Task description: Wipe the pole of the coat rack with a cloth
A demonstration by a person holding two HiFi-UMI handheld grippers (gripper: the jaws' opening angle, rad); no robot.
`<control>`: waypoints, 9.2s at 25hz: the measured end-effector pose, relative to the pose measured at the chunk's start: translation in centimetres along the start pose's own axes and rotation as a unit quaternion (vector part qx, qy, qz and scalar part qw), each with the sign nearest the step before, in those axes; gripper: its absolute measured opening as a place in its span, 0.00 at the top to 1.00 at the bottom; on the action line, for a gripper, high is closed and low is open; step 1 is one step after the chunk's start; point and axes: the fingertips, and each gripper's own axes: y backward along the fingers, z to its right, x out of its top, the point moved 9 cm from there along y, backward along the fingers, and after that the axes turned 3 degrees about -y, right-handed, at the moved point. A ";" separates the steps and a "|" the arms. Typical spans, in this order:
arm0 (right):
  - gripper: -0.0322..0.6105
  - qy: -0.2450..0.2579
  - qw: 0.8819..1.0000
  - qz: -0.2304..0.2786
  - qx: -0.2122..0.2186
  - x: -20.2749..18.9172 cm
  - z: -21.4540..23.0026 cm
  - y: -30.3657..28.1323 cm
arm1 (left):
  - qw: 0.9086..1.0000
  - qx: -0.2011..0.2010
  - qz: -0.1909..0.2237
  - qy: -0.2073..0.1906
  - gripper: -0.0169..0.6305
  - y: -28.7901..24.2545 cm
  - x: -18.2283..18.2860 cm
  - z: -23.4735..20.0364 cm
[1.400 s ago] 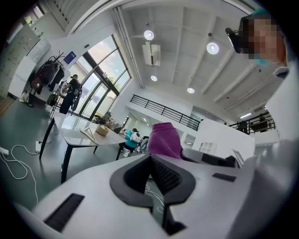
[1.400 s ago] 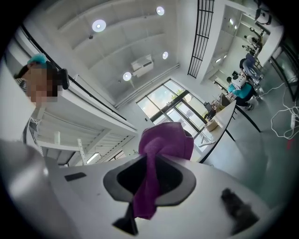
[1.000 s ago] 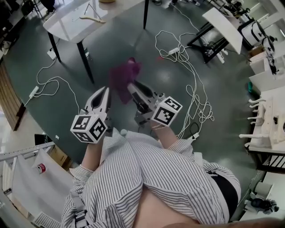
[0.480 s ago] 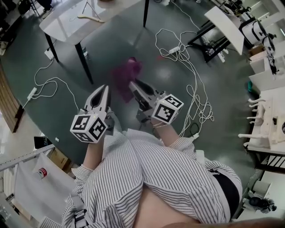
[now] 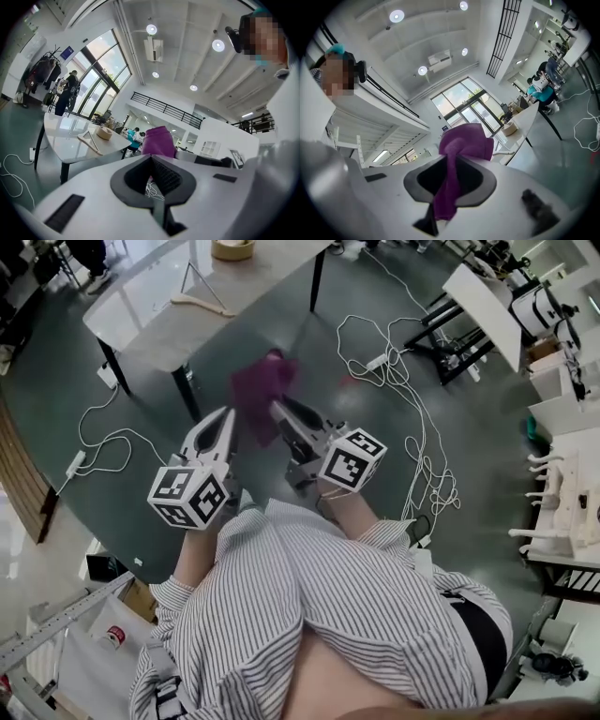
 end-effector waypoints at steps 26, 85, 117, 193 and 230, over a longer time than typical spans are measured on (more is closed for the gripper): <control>0.85 -0.010 0.999 0.000 -0.031 4.9 12.3 -17.1 | 0.999 -0.009 -0.031 0.018 0.96 -14.2 5.8 -16.4; 0.85 -0.002 0.994 -0.106 0.029 20.9 34.0 -45.4 | 0.992 0.105 -0.055 0.052 0.96 -40.4 17.3 -37.1; 0.85 -0.014 0.990 -0.138 -0.011 17.5 34.0 -51.0 | 0.989 0.102 -0.089 0.059 0.96 -40.2 17.9 -43.5; 0.85 0.024 0.941 -0.334 -0.056 12.3 55.5 -76.6 | 0.929 0.262 -0.144 0.217 0.96 -52.1 11.6 -64.0; 0.85 0.056 0.927 -0.368 -0.050 10.2 53.4 -74.2 | 0.929 0.267 -0.176 0.189 0.96 -48.8 9.8 -60.9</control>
